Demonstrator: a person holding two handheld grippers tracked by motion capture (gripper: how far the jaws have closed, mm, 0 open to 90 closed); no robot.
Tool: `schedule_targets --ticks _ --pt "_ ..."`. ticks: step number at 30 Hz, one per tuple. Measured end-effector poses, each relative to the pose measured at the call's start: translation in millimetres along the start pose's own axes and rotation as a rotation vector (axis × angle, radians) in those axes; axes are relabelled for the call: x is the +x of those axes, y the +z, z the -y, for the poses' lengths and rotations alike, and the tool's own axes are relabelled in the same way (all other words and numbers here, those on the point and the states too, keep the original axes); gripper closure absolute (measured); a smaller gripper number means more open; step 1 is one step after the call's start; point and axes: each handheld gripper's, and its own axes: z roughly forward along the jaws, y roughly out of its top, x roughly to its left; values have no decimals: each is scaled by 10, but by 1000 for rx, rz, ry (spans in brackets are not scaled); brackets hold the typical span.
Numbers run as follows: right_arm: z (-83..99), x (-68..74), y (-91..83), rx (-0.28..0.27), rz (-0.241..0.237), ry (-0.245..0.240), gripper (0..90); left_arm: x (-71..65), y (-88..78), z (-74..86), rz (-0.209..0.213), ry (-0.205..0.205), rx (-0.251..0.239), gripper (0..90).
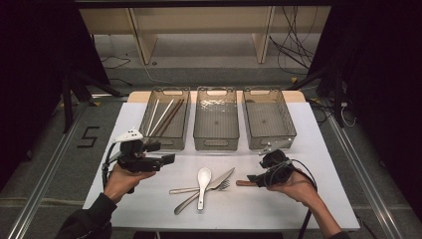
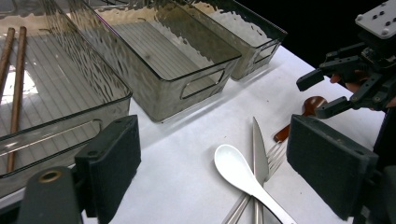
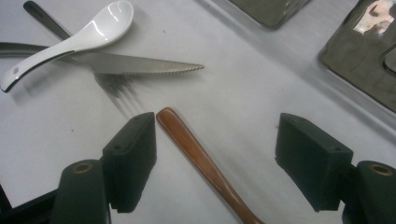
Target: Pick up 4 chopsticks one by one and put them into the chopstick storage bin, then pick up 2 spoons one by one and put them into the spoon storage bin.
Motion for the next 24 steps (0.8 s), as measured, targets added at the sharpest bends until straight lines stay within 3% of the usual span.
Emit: schedule_targets --ticks 13,24 --pt "-12 -24 80 55 9 -45 301 -78 -95 100 -20 36 -5 164" --pt "-5 -31 158 150 2 -79 315 -152 -90 165 -19 64 12 163"
